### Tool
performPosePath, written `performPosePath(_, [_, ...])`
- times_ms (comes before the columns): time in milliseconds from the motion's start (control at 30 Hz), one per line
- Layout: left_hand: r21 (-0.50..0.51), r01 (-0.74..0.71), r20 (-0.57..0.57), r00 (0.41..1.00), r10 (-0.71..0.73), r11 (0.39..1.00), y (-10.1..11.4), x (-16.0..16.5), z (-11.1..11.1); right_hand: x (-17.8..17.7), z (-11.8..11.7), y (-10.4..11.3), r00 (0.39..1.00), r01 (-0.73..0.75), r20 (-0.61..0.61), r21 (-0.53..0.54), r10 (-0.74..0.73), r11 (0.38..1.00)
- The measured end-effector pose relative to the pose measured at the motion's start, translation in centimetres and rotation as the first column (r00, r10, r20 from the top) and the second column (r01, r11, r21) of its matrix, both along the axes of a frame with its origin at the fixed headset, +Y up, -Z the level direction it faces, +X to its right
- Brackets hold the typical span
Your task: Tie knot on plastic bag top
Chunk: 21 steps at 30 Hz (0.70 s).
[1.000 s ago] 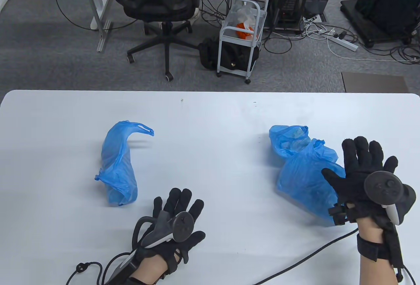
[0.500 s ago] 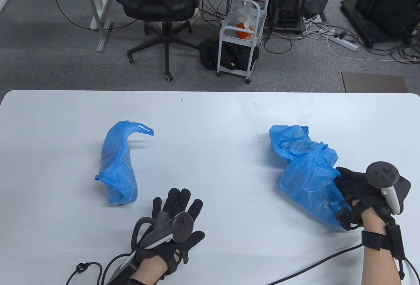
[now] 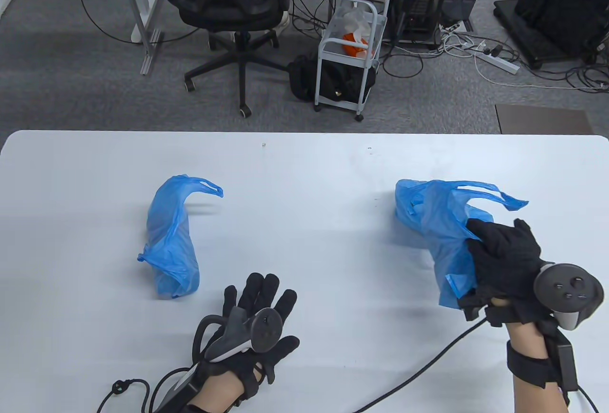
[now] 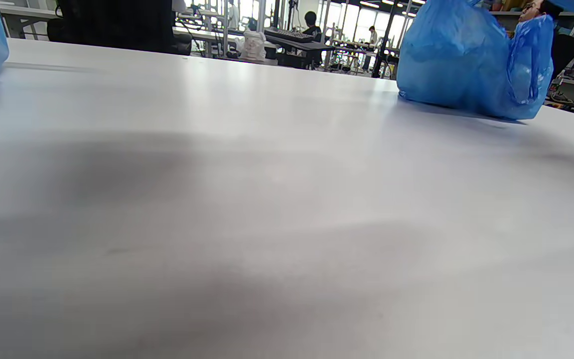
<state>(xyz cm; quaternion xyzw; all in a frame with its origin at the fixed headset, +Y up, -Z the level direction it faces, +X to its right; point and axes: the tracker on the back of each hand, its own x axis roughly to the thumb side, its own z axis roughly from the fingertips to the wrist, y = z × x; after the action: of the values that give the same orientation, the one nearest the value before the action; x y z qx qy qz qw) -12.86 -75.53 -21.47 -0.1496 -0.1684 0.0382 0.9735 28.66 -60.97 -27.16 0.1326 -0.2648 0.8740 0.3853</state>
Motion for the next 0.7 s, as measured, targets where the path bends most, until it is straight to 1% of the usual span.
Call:
performPosePath(67, [0.010, -0.012, 0.002, 1.000, 0.012, 1.000, 0.3, -0.1, 0.1, -3.4, -0.7, 0.6, 0.997, -0.063, -0.048, 0.012, 0.063, 0.998])
performPosePath(100, [0.014, -0.019, 0.003, 1.000, 0.019, 1.000, 0.4, -0.3, 0.1, -5.3, -1.0, 0.6, 0.992, -0.094, -0.076, 0.023, 0.096, 0.995])
performPosePath(167, [0.054, -0.083, 0.033, 0.996, 0.082, 0.995, 1.2, -0.5, 0.2, -8.3, -1.2, 0.0, 0.982, -0.136, -0.128, 0.032, 0.139, 0.990])
performPosePath(233, [0.129, -0.149, 0.030, 0.989, 0.147, 0.980, 2.5, -1.4, 0.2, -11.7, -0.9, -1.2, 0.963, -0.193, -0.184, 0.049, 0.199, 0.980])
performPosePath(267, [0.152, -0.174, 0.023, 0.985, 0.173, 0.973, 3.0, -1.9, 0.1, -12.8, -0.8, -1.8, 0.952, -0.221, -0.206, 0.047, 0.226, 0.974])
performPosePath(300, [0.184, -0.212, 0.000, 0.976, 0.216, 0.960, 3.6, -2.8, -0.1, -14.3, -0.5, -2.9, 0.932, -0.272, -0.238, 0.038, 0.273, 0.962])
performPosePath(333, [0.201, -0.238, -0.019, 0.969, 0.247, 0.950, 4.0, -3.4, -0.2, -15.1, -0.4, -3.6, 0.919, -0.301, -0.257, 0.037, 0.300, 0.953])
performPosePath(367, [0.220, -0.275, -0.045, 0.956, 0.291, 0.936, 4.4, -4.3, -0.5, -16.1, -0.1, -4.7, 0.902, -0.338, -0.272, 0.040, 0.335, 0.940])
performPosePath(467, [0.240, -0.338, -0.089, 0.926, 0.367, 0.910, 4.6, -6.0, -1.2, -17.6, 0.5, -7.1, 0.878, -0.370, -0.314, 0.033, 0.361, 0.928])
performPosePath(500, [0.233, -0.377, -0.097, 0.908, 0.407, 0.896, 4.5, -6.4, -1.6, -18.0, 0.8, -7.9, 0.873, -0.372, -0.321, 0.049, 0.368, 0.927])
performPosePath(533, [0.202, -0.424, -0.104, 0.887, 0.449, 0.883, 4.2, -6.7, -2.1, -18.3, 1.0, -8.2, 0.867, -0.380, -0.327, 0.056, 0.377, 0.923])
performPosePath(600, [0.115, -0.532, -0.148, 0.826, 0.544, 0.839, 3.3, -7.0, -3.3, -18.6, 1.4, -8.5, 0.847, -0.413, -0.341, 0.059, 0.407, 0.909])
performPosePath(633, [0.029, -0.600, -0.193, 0.781, 0.593, 0.800, 2.7, -6.9, -4.0, -18.6, 1.6, -8.6, 0.842, -0.425, -0.337, 0.070, 0.422, 0.903])
performPosePath(667, [-0.026, -0.636, -0.226, 0.755, 0.615, 0.771, 2.4, -6.8, -4.4, -18.6, 1.7, -8.7, 0.842, -0.420, -0.336, 0.083, 0.423, 0.903])
performPosePath(700, [-0.116, -0.671, -0.283, 0.729, 0.623, 0.732, 2.0, -6.3, -5.0, -18.6, 1.9, -8.8, 0.843, -0.410, -0.341, 0.094, 0.416, 0.907])
